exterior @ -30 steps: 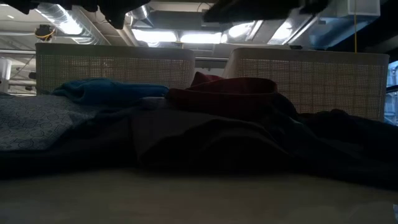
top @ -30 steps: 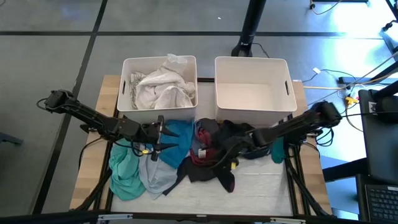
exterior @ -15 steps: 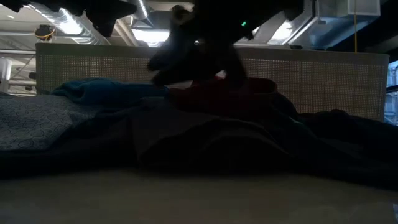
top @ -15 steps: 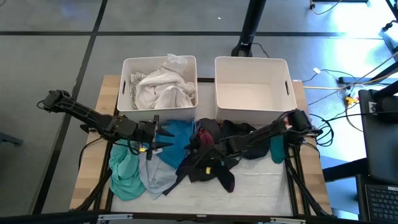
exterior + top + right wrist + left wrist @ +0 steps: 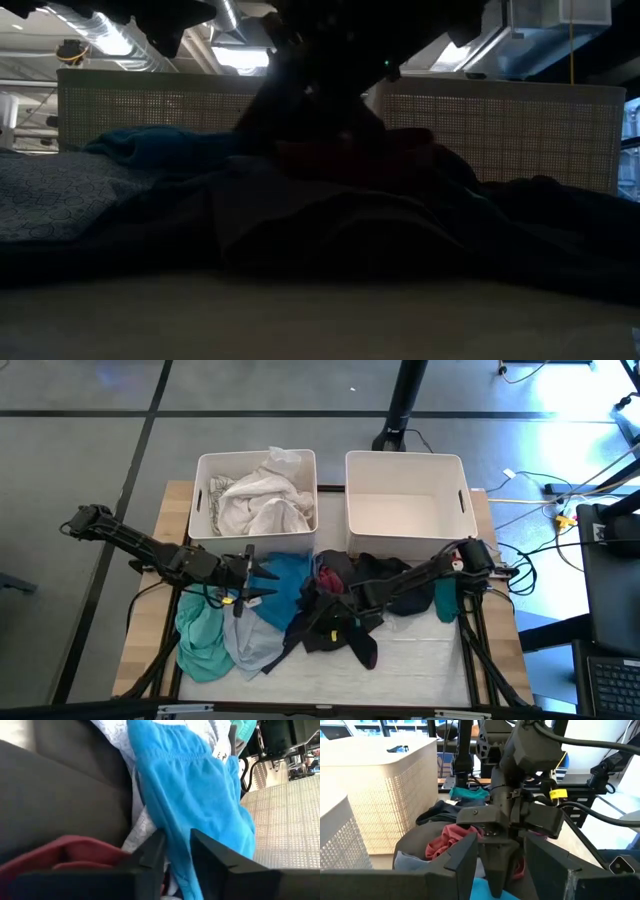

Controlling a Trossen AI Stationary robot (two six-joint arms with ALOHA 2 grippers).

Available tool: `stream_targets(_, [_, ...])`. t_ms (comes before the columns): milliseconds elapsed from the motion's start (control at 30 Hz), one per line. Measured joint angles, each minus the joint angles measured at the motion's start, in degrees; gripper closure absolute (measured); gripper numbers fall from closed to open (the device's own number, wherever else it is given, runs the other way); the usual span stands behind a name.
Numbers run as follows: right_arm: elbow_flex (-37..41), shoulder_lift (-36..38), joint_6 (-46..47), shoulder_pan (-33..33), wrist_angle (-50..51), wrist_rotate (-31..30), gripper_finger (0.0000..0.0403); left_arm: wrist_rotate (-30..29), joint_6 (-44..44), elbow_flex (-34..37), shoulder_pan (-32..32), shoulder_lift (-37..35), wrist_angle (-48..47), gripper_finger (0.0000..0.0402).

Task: Sort clothes
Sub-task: Put the blue shorts into the right white bin

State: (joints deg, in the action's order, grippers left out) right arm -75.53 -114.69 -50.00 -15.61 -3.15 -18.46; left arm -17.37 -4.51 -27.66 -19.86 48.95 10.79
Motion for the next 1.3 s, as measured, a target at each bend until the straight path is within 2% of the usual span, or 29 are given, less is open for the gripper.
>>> stream_targets(167, [0.00, 0.00, -1.54, 0.37, -0.10, -0.20, 0.0393, 0.00, 0.00, -0.01, 0.00, 0.00, 0.10, 0.0249])
stream_targets(300, [0.03, 0.36, -2.85, -0.07, -0.89, -2.78, 0.0386, 0.00, 0.03, 0.00, 0.00, 0.00, 0.11, 0.0249])
stream_targets(400, [0.13, 2.65, -3.09, -0.63, -1.38, -5.47, 0.0395, 0.00, 0.63, 0.00, 0.00, 0.00, 0.11, 0.0249])
stream_targets(1000, [0.07, 30.52, -8.37, -1.25, 4.02, -17.23, 0.0391, -0.02, 1.62, 0.00, 0.02, 0.00, 0.15, 0.0249])
stream_targets(1300, [0.04, 40.73, -22.27, -1.24, 3.01, -32.59, 0.0391, -0.02, 1.53, 0.02, 0.02, 0.00, 0.26, 0.0249])
